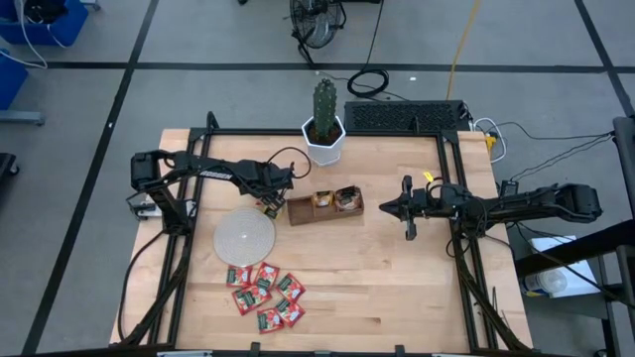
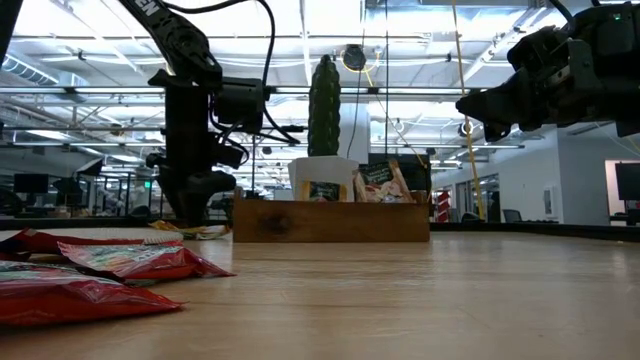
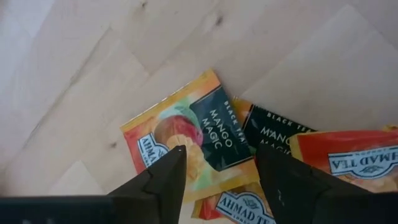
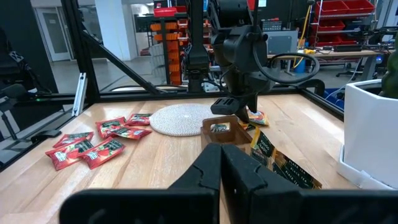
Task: Pick & Place Tea
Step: Put the yellow tea bag into the middle section of the wooden organizer
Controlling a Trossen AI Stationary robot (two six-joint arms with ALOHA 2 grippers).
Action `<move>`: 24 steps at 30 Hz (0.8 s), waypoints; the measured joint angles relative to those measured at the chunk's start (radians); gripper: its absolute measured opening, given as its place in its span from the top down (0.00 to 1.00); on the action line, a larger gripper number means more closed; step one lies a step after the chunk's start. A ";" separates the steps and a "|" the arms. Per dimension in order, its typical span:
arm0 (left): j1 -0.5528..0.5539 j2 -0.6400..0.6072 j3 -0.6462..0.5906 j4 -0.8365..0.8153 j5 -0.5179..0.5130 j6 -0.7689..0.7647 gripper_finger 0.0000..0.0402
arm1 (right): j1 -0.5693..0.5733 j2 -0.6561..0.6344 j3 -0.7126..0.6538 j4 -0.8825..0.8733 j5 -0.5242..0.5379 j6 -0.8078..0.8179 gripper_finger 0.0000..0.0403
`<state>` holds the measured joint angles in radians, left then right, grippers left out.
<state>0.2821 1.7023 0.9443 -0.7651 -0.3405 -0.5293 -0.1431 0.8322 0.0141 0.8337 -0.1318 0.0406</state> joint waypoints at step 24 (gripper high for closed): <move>0.000 0.000 -0.044 0.045 -0.002 0.004 0.61 | 0.000 0.000 0.000 0.000 0.000 0.000 1.00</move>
<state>0.2817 1.7022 0.9001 -0.7204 -0.3420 -0.5255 -0.1432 0.8326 0.0140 0.8337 -0.1318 0.0406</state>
